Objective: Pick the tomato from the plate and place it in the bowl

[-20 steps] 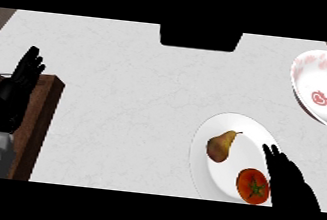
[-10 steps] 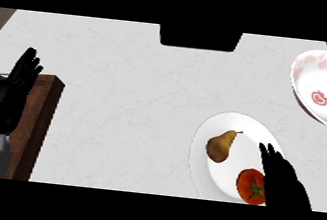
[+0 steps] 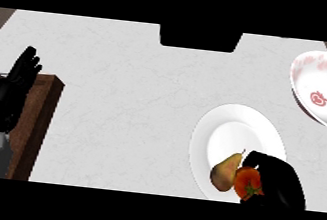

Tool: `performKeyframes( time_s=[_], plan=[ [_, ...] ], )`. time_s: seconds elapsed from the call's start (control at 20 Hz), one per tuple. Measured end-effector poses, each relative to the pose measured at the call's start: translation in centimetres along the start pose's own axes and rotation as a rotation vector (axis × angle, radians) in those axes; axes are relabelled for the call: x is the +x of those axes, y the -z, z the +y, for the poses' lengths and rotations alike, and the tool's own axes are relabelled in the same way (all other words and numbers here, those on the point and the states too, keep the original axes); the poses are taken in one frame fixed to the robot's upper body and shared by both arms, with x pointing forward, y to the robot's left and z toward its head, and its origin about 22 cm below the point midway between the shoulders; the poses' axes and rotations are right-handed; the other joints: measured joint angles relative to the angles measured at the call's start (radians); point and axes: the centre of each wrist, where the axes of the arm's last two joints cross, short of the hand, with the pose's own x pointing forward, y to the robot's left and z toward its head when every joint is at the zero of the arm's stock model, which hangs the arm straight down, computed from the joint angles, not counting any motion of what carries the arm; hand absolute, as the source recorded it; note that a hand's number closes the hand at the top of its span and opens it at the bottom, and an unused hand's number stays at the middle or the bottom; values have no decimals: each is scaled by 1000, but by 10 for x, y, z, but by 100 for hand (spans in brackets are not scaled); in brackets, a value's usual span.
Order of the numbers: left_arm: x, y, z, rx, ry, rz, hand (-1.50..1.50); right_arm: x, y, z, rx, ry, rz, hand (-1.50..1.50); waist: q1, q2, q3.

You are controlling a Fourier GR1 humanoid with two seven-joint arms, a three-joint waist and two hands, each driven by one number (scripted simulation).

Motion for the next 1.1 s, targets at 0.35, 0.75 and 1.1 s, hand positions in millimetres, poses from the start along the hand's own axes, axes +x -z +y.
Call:
performKeyframes(
  time_s=[0.35, 0.75, 1.1],
  plan=[
    [-1, 3, -5, 3, 4, -4, 0, 0, 12, 5, -37, 1, -29, 150, -2, -6, -9],
    [1, 5, -4, -6, 2, -12, 0, 28, 41, -24, -145, -9, 11, 150, 9, 3, 2],
    [-1, 5, -7, -18, 4, -13, 0, 75, 108, -88, -167, -23, 39, 150, 22, 8, 6]
  ],
)
